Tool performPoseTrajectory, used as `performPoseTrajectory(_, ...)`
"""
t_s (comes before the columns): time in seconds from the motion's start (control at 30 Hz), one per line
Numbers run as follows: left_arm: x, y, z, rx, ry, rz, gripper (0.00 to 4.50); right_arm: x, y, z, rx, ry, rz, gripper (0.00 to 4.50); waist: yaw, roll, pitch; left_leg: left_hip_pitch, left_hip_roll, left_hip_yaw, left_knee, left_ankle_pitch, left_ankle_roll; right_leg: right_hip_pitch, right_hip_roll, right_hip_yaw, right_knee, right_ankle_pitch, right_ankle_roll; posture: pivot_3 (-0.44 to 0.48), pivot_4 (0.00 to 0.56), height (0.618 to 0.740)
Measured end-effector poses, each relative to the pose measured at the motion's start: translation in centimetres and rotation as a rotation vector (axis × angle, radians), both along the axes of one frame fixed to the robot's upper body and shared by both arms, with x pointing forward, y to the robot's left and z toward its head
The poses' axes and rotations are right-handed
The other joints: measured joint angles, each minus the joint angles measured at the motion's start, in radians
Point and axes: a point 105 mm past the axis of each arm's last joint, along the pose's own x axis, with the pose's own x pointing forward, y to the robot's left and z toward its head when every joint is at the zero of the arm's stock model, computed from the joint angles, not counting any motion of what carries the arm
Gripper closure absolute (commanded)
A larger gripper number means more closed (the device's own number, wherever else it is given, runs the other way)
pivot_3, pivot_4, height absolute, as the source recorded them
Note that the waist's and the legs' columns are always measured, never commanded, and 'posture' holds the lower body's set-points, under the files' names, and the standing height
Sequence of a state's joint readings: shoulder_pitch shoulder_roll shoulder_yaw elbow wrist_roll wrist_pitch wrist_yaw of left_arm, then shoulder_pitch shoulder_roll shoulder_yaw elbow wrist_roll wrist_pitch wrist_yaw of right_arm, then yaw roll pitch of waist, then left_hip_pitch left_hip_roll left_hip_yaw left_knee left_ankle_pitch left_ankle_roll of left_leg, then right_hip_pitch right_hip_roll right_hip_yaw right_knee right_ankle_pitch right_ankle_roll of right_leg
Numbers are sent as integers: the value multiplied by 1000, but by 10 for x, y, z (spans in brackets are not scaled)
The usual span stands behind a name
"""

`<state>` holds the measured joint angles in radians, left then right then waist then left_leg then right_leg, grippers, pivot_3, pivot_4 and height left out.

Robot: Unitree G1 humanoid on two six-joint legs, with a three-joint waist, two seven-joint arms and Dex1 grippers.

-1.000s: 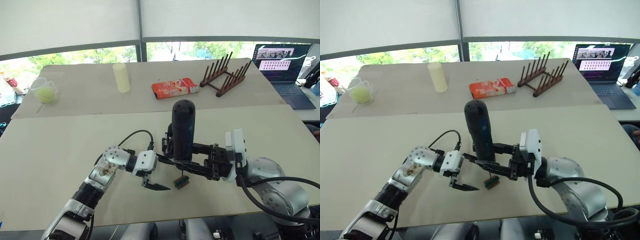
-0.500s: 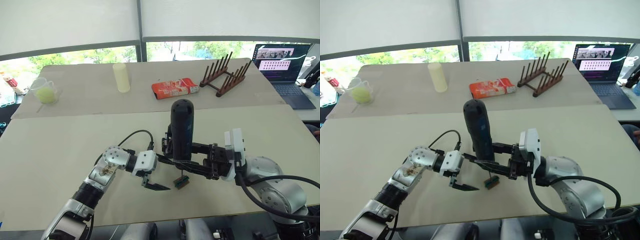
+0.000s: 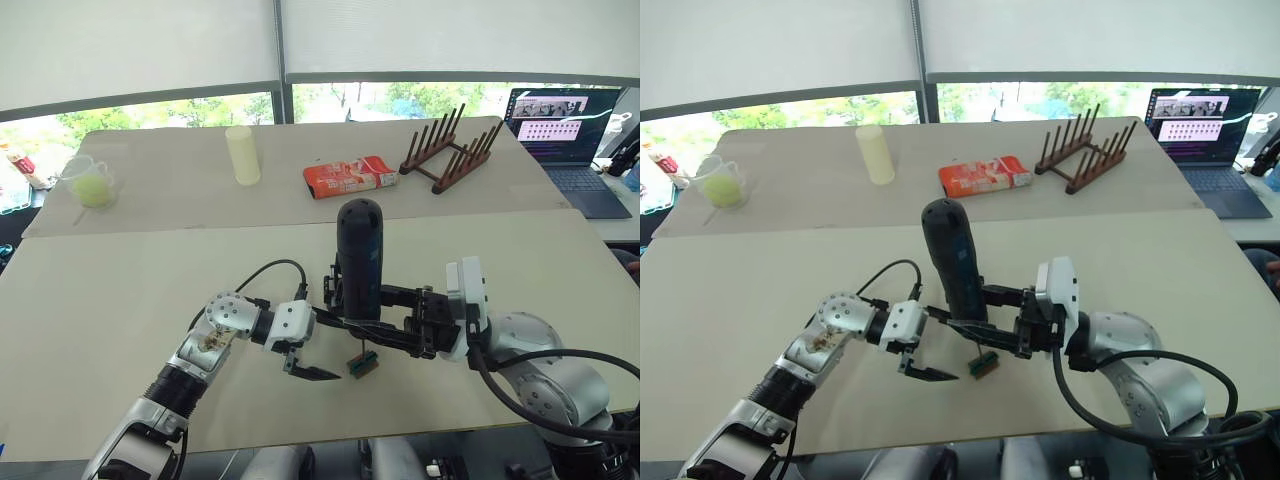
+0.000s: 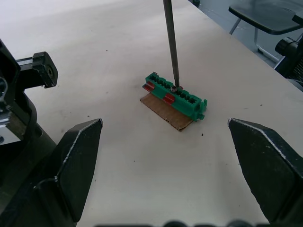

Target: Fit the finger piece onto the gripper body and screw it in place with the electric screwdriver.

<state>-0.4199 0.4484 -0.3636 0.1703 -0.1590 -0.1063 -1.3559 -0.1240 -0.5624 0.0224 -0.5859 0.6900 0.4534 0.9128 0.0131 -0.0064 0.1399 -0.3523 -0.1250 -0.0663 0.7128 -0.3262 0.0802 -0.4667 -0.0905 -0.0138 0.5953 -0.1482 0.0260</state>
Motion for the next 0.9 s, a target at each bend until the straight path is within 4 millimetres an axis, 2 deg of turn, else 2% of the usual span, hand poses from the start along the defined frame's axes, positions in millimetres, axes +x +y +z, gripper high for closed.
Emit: performPoseTrajectory(0.9,0,0,0,0,-2,0,0,1,-1,1,-9,-11,0,2605,0,0,0,0,0,0,0,0,0,0,0,0,0,0,0,0,150,740)
